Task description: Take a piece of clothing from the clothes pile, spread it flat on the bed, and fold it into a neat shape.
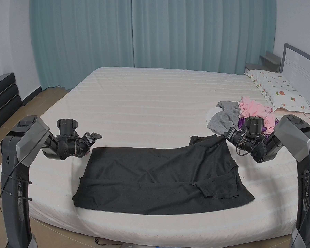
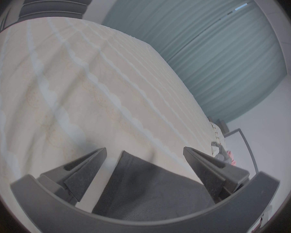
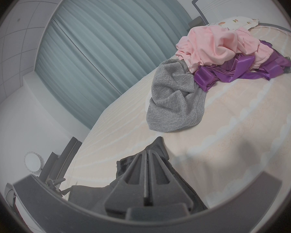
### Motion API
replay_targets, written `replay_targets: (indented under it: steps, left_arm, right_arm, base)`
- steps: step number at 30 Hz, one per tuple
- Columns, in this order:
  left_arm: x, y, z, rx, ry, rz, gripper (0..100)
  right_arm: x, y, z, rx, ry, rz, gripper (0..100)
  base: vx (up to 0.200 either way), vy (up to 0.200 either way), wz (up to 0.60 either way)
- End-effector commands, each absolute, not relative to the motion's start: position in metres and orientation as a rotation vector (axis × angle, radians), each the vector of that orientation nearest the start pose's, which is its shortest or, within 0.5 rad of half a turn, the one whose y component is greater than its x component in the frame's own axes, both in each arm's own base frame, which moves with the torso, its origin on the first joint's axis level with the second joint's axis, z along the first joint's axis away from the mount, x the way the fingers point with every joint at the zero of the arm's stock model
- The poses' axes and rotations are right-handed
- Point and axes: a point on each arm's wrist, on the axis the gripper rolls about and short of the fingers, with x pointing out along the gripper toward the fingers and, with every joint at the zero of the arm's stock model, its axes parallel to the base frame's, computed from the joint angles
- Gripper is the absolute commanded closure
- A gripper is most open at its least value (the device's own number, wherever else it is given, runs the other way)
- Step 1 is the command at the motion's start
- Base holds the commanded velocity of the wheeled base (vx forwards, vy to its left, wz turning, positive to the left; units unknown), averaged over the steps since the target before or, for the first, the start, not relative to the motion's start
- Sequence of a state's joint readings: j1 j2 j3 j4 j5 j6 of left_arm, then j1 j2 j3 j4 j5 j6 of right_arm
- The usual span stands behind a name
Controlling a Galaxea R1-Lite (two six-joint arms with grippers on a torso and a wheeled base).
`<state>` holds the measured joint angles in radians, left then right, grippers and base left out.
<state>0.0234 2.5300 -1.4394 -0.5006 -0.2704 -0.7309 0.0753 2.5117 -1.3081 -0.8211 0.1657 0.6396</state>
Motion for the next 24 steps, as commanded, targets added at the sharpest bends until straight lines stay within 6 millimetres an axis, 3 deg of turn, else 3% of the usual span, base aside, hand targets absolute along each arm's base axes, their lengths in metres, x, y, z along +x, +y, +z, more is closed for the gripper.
replay_targets:
  steps: [1,10,11,24]
  left_arm:
    - [0.478,0.006,-0.019,-0.788,0.675,-0.011,0]
    - [0.478,-0.003,-0.017,-0.788,0.675,-0.032,0]
    - [0.478,-0.004,-0.016,-0.787,0.676,-0.033,100]
    - [0.475,0.004,-0.018,-0.780,0.662,0.015,100]
  right_arm:
    - [0.469,0.040,-0.003,0.646,0.458,0.105,100]
    - [0.469,0.041,-0.005,0.645,0.462,0.107,100]
    - [0.469,0.041,-0.005,0.645,0.462,0.107,100]
    - [0.469,0.040,-0.004,0.646,0.460,0.104,100]
  base:
    - [0.000,0.000,0.00]
    - [0.000,0.000,0.00]
    - [0.000,0.000,0.00]
    - [0.000,0.000,0.00]
